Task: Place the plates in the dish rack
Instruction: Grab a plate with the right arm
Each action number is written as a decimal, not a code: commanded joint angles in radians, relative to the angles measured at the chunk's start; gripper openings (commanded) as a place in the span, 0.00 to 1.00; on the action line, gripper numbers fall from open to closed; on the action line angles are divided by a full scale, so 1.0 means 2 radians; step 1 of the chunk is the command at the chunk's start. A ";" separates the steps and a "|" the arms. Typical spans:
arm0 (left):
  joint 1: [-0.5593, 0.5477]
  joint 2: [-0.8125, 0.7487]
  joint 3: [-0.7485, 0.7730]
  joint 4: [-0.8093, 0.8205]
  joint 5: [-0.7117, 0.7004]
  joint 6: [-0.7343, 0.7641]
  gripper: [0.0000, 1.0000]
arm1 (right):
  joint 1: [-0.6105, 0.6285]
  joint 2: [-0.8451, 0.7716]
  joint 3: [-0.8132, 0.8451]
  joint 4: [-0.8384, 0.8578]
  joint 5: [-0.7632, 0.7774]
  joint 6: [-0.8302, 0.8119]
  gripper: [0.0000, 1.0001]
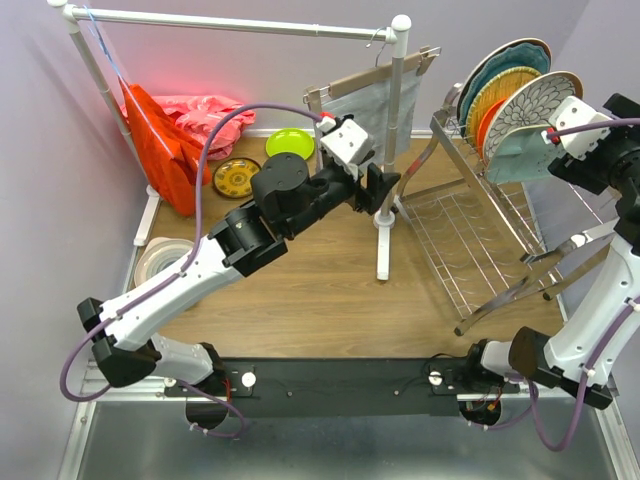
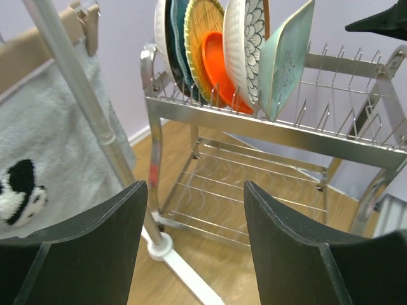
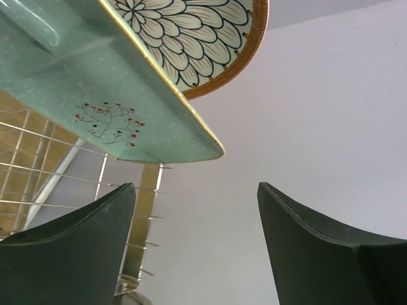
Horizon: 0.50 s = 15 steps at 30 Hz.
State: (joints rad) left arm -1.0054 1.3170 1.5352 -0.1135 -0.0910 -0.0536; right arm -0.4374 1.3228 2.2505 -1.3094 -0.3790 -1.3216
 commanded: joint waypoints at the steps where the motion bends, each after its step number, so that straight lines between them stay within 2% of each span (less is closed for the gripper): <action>1: 0.002 0.044 0.049 -0.034 0.019 -0.066 0.70 | 0.002 0.002 -0.026 0.049 0.017 -0.053 0.86; 7: 0.001 0.061 0.068 -0.041 0.009 -0.091 0.70 | 0.002 0.004 -0.048 0.043 -0.014 -0.106 0.86; 15: 0.001 0.075 0.084 -0.048 -0.002 -0.101 0.71 | 0.002 0.037 -0.015 0.044 -0.050 -0.115 0.84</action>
State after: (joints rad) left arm -1.0035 1.4506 1.6619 -0.1925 -0.0814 -0.2264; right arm -0.4374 1.3762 2.1933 -1.2377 -0.4133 -1.5120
